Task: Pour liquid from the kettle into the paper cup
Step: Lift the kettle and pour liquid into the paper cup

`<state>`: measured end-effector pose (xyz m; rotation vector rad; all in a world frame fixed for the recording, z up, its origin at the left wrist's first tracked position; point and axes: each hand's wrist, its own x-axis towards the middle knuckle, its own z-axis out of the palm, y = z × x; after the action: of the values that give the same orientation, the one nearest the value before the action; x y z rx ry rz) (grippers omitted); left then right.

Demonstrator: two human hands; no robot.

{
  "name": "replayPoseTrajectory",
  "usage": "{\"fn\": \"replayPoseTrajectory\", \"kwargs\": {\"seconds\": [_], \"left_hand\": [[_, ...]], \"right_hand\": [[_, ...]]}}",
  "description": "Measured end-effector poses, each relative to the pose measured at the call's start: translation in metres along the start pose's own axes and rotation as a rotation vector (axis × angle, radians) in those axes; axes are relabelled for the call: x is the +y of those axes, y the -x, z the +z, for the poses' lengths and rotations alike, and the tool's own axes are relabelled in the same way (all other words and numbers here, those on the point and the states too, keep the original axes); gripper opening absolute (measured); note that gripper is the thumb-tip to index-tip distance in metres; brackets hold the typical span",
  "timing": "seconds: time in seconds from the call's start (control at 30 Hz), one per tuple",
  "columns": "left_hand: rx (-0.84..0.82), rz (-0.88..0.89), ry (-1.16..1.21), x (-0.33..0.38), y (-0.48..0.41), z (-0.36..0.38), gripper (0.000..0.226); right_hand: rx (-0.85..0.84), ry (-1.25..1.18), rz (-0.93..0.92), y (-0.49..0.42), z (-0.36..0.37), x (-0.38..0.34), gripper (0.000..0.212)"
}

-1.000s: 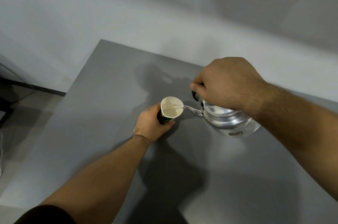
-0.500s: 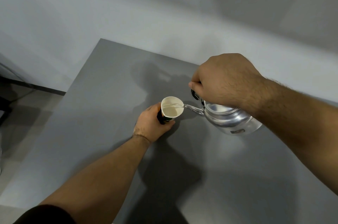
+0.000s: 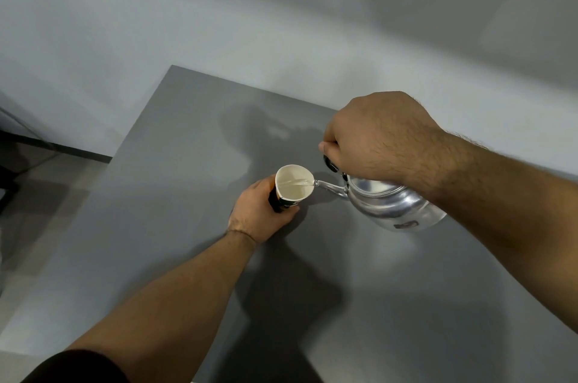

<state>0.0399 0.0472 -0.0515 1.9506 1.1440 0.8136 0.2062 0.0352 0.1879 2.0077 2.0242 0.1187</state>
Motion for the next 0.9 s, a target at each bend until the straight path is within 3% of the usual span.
{"fn": "replayPoseTrajectory", "kwargs": {"seconds": [0.6, 0.9], "left_hand": [[0.002, 0.013, 0.038, 0.002, 0.0, -0.001, 0.059], [-0.004, -0.002, 0.025, 0.0, 0.0, 0.001, 0.062]], "right_hand": [[0.113, 0.088, 0.014, -0.015, 0.013, 0.008, 0.048], [0.047, 0.027, -0.002, -0.002, -0.002, -0.002, 0.043]]}}
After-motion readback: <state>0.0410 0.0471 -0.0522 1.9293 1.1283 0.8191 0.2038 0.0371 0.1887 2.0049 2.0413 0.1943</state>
